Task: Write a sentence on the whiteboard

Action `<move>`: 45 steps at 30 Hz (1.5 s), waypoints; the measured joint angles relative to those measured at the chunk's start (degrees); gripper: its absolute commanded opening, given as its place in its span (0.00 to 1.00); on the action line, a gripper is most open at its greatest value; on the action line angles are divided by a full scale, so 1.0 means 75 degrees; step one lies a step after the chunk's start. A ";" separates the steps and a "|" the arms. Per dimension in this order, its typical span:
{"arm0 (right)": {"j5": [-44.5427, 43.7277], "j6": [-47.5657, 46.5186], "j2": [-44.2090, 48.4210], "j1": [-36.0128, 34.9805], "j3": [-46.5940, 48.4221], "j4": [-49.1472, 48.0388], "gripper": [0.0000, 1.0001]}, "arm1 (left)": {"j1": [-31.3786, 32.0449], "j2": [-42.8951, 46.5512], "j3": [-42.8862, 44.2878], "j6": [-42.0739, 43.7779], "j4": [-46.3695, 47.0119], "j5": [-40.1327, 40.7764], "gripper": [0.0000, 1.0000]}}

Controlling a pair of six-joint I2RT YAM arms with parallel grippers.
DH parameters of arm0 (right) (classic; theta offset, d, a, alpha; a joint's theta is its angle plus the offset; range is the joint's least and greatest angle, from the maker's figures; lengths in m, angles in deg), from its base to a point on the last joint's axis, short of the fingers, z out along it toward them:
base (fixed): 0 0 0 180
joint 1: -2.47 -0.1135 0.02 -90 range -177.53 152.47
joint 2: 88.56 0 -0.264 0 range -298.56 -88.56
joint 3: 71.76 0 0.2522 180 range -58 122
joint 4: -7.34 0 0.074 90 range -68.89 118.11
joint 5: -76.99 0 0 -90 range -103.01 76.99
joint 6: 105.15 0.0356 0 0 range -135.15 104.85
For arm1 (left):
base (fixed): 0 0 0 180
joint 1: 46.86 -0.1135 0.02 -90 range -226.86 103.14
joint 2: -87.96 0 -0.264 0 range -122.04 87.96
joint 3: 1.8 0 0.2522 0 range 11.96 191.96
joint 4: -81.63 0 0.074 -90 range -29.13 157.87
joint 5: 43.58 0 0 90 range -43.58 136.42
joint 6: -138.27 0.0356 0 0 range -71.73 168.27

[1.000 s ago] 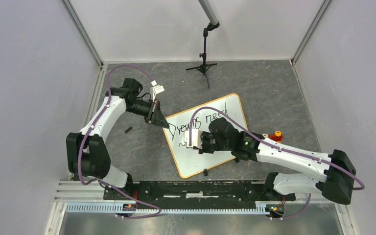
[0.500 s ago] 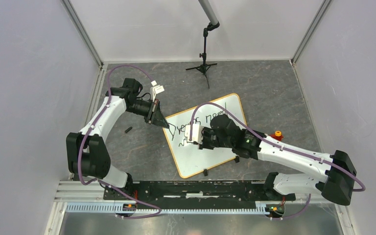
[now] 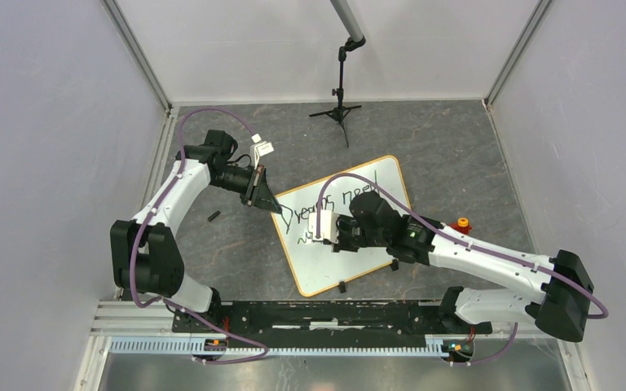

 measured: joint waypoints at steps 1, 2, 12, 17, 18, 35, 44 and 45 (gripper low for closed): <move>0.0052 -0.0006 0.0000 0.0003 -0.0003 0.0038 0.00 | 0.0000 0.0000 0.0000 0.0000 0.0000 0.0000 0.03; 0.0111 -0.0017 0.0000 0.0000 -0.0017 0.0067 0.00 | 0.0000 0.0000 0.0000 0.0000 0.0000 0.0000 0.03; 0.0548 -0.0058 -0.0015 -0.0221 -0.0373 0.0338 0.00 | 0.0000 -0.0015 0.0000 0.0003 0.0000 -0.0003 0.02; 0.0638 -0.0050 -0.0300 -0.0385 -0.0297 0.0294 0.00 | 0.0000 -0.0015 0.0000 0.0003 0.0003 0.0006 0.02; 0.0659 -0.0047 -0.0382 -0.0420 -0.0236 0.0289 0.00 | 0.0000 -0.0015 0.0000 0.0003 0.0003 0.0006 0.02; 0.0134 -0.0026 0.0064 -0.0396 0.0216 0.0326 0.00 | 0.0000 -0.0015 0.0000 0.0003 -0.0003 -0.0012 0.02; -0.0440 0.0003 0.0216 -0.0262 0.0157 0.0393 0.00 | 0.0003 -0.0015 0.0000 0.0003 -0.0003 -0.0012 0.02; -0.0481 0.0006 0.0181 -0.0259 0.0157 0.0396 0.00 | 0.0003 -0.0015 0.0000 0.0003 -0.0003 -0.0015 0.02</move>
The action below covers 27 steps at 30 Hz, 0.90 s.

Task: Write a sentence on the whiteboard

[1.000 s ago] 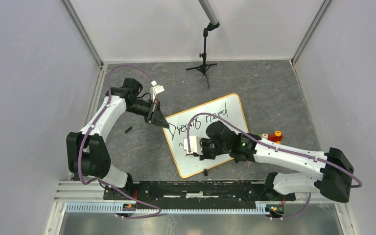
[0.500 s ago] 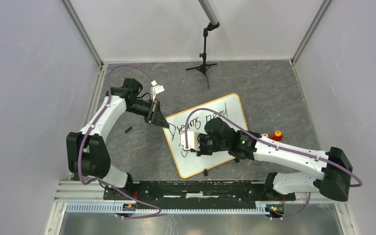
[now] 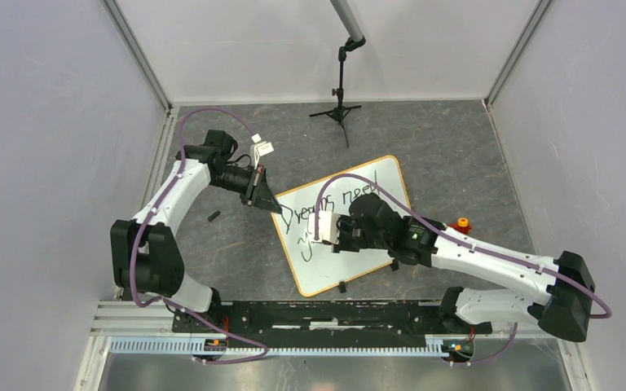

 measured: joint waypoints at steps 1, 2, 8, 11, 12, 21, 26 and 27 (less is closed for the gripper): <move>-0.0055 0.0003 -0.0044 0.0003 0.0000 0.0006 0.00 | 0.0000 0.0000 0.0000 0.0000 0.0000 0.0000 0.02; -0.0105 0.0006 -0.0079 0.0003 0.0000 0.0023 0.00 | 0.0000 0.0000 0.0000 0.0000 0.0000 0.0000 0.02; -0.0160 0.0009 -0.0140 0.0003 0.0000 0.0026 0.00 | 0.0006 0.0000 0.0000 0.0000 0.0000 0.0006 0.02; -0.0093 0.0006 -0.0160 0.0003 -0.0015 0.0023 0.00 | 0.0006 0.0000 0.0000 0.0000 0.0000 0.0006 0.02; -0.0067 0.0006 -0.0160 0.0003 -0.0032 0.0020 0.00 | 0.0006 0.0000 0.0000 0.0000 0.0003 0.0009 0.02; 0.0204 -0.0006 -0.0111 -0.0012 -0.0297 0.0023 0.00 | 0.0006 0.0000 0.0000 0.0003 0.0006 0.0041 0.02; 0.0026 -0.0020 0.0009 -0.0012 -0.0326 0.0125 0.00 | 0.0006 0.0000 0.0000 0.0003 0.0009 0.0035 0.02; -0.0003 -0.0035 0.0020 -0.0006 -0.0326 0.0146 0.00 | 0.0006 0.0000 0.0000 0.0003 0.0009 0.0035 0.02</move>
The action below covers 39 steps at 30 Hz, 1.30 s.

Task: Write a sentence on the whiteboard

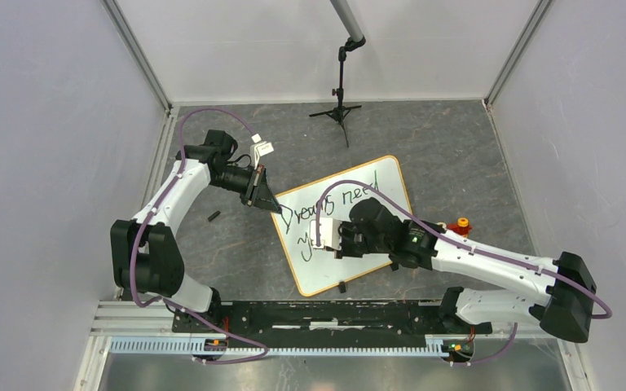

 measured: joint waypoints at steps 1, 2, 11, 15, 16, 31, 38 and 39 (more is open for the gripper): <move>-0.0017 -0.0003 0.0003 0.0009 0.0000 0.0012 0.00 | 0.0000 0.0000 0.0000 0.0000 0.0003 0.0003 0.03; -0.0017 -0.0003 0.0003 0.0020 0.0000 0.0012 0.00 | 0.0003 0.0000 0.0000 0.0000 0.0003 0.0003 0.02; -0.0137 0.0035 -0.0032 0.0102 0.0160 0.0009 0.00 | 0.0000 -0.0017 0.0000 0.0000 0.0015 0.0000 0.02; -0.0184 0.0052 -0.0143 0.0131 0.0321 0.0006 0.00 | 0.0000 -0.0026 0.0003 -0.0003 0.0015 0.0000 0.02; -0.0178 0.0058 -0.0172 0.0137 0.0347 0.0009 0.00 | 0.0000 -0.0035 0.0003 0.0000 0.0015 0.0003 0.03; -0.0157 0.0108 0.0017 0.0265 0.0326 0.0029 0.00 | 0.0015 -0.0050 0.0017 0.0000 -0.0009 -0.0038 0.02; -0.0239 0.0108 0.0085 0.0300 0.0251 0.0000 0.00 | 0.0020 -0.0055 0.0047 0.0000 -0.0017 -0.0017 0.02; -0.0239 0.0105 0.0082 0.0300 0.0251 0.0000 0.00 | 0.0020 -0.0055 0.0047 0.0000 -0.0017 -0.0017 0.02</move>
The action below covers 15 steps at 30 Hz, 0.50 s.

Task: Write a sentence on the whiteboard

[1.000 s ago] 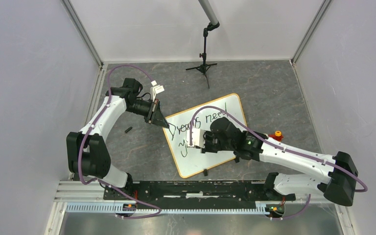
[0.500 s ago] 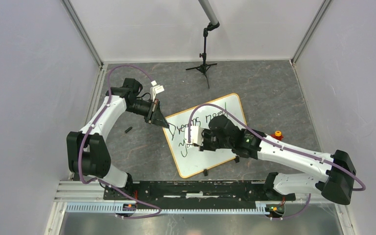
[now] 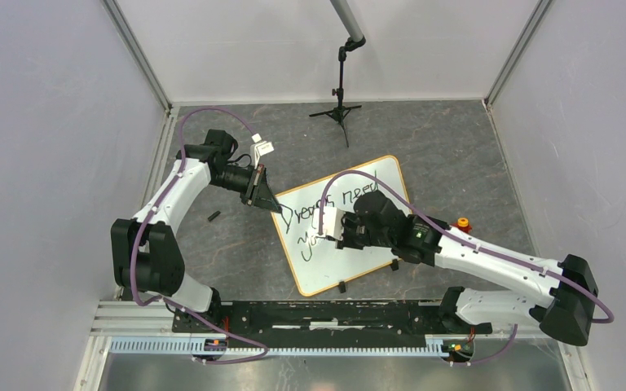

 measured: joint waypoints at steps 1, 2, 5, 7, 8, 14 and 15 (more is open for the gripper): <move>-0.0003 -0.0006 0.0000 0.0000 0.0000 0.0000 0.00 | 0.0000 0.0000 0.0000 0.0000 0.0000 0.0000 0.02; -0.0003 -0.0009 0.0000 0.0000 0.0000 0.0000 0.00 | 0.0000 0.0000 0.0000 0.0000 0.0000 0.0000 0.02; -0.0006 -0.0015 0.0000 0.0003 -0.0012 -0.0009 0.00 | 0.0000 0.0000 0.0000 0.0000 0.0000 0.0009 0.02; -0.0003 -0.0012 0.0003 0.0012 -0.0038 -0.0035 0.00 | 0.0000 0.0000 0.0000 0.0000 0.0000 0.0020 0.03; 0.0000 -0.0015 0.0012 0.0017 -0.0055 -0.0050 0.00 | 0.0000 0.0000 0.0000 0.0000 0.0003 0.0029 0.02; 0.0227 -0.0015 0.0152 0.0058 -0.0309 -0.0111 0.00 | 0.0003 -0.0003 0.0000 0.0000 0.0003 0.0029 0.02; 0.0315 -0.0012 0.0157 0.0058 -0.0353 -0.0093 0.00 | 0.0003 -0.0006 0.0000 0.0000 0.0003 0.0029 0.02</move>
